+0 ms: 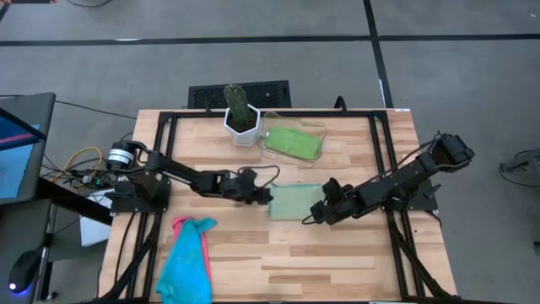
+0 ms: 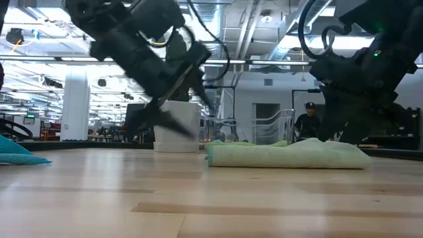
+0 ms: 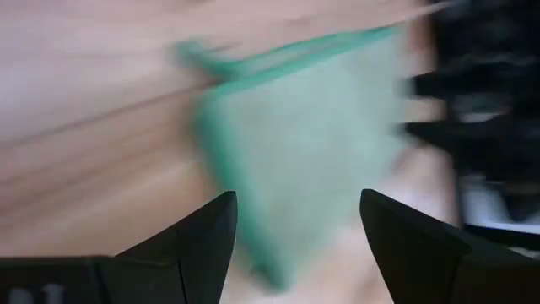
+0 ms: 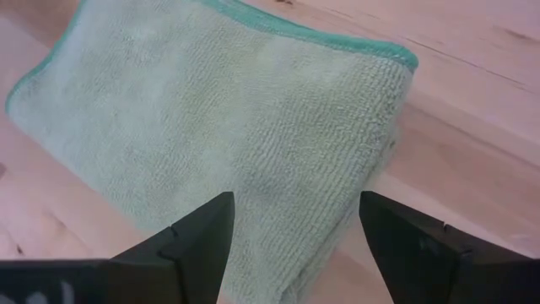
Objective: Fold microfiber towels
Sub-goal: Put the folded light green towel into the transparent bin
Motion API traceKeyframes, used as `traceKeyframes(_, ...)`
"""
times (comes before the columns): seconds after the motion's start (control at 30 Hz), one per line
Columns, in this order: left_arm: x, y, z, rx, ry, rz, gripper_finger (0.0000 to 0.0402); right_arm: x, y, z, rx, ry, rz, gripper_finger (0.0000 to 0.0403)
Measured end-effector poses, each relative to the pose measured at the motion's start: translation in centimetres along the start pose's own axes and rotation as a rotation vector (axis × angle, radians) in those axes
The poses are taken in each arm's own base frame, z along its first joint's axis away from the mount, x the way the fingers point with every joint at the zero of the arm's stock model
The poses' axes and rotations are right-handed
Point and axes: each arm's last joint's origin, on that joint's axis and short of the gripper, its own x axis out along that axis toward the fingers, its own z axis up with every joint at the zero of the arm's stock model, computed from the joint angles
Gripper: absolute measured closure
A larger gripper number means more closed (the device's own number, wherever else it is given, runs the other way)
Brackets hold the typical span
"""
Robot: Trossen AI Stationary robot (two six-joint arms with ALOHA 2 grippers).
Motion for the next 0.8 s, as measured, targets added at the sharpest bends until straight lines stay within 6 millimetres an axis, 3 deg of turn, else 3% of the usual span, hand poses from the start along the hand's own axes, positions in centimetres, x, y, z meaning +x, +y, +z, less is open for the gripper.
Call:
traceKeyframes(0.13, 0.5, 0.8, -0.3, -0.019, 0.008, 0.06, 0.0157, 0.0, 0.1, 0.0, 0.012, -0.003, 0.01, 0.0121)
traceKeyframes(0.53, 3.0, 1.5, -0.8, -0.029, 0.009, -0.002, 0.0157, 0.7, -0.9, -0.7, 0.083, 0.026, -0.002, 0.0121)
traceKeyframes(0.8, 3.4, 1.6, -0.9, -0.035, 0.007, -0.016, 0.0157, -0.3, -1.0, -1.1, 0.098, 0.017, 0.009, 0.0121)
